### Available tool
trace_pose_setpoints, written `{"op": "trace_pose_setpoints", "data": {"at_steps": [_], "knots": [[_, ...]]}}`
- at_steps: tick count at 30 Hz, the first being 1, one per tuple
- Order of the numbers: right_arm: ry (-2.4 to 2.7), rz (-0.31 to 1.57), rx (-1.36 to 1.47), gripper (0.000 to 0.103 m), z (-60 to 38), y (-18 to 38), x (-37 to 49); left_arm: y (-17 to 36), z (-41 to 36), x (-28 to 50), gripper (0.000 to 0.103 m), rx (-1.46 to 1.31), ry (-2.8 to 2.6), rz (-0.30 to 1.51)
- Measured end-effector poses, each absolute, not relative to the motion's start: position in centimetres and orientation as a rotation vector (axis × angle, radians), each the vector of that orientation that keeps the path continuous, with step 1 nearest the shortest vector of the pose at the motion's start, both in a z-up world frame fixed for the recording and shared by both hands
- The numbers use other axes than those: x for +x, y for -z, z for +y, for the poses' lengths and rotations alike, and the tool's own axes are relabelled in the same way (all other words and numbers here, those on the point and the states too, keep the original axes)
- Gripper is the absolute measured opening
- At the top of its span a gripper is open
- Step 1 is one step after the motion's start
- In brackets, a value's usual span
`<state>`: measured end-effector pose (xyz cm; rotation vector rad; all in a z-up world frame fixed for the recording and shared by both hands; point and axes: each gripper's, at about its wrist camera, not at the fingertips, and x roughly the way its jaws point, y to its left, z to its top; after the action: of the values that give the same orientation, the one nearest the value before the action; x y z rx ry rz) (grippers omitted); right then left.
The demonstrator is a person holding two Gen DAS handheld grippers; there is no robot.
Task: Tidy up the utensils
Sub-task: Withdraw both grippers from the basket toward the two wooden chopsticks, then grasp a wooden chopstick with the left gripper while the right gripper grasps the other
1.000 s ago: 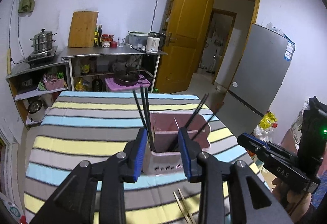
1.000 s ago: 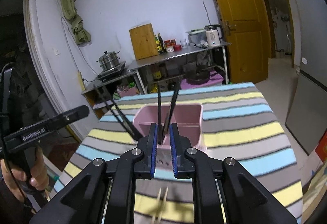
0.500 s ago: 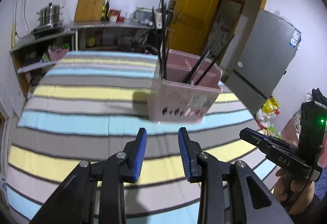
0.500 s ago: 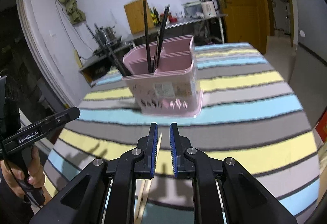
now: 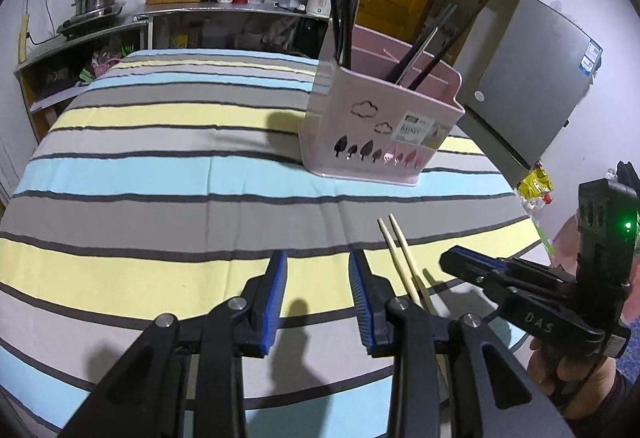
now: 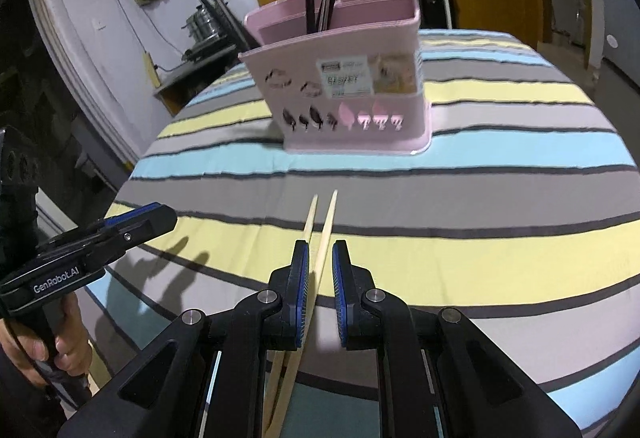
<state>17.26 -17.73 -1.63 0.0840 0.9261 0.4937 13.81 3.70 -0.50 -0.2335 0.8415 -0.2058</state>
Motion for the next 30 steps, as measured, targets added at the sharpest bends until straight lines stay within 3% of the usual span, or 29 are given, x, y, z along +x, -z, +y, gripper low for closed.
{"op": "trace_pose_setpoints", "data": {"at_steps": [17,30], "knots": [[-0.454,0.976,0.012,0.007,-18.1,3.3,16.8,1.7,2.8,14.2,0.033,-0.264,0.238,0.886],[-0.357,0.969,0.108,0.007,-23.8,3.0,15.4,4.1,-3.7,17.3,0.033,-0.246,0.299,0.975]]}}
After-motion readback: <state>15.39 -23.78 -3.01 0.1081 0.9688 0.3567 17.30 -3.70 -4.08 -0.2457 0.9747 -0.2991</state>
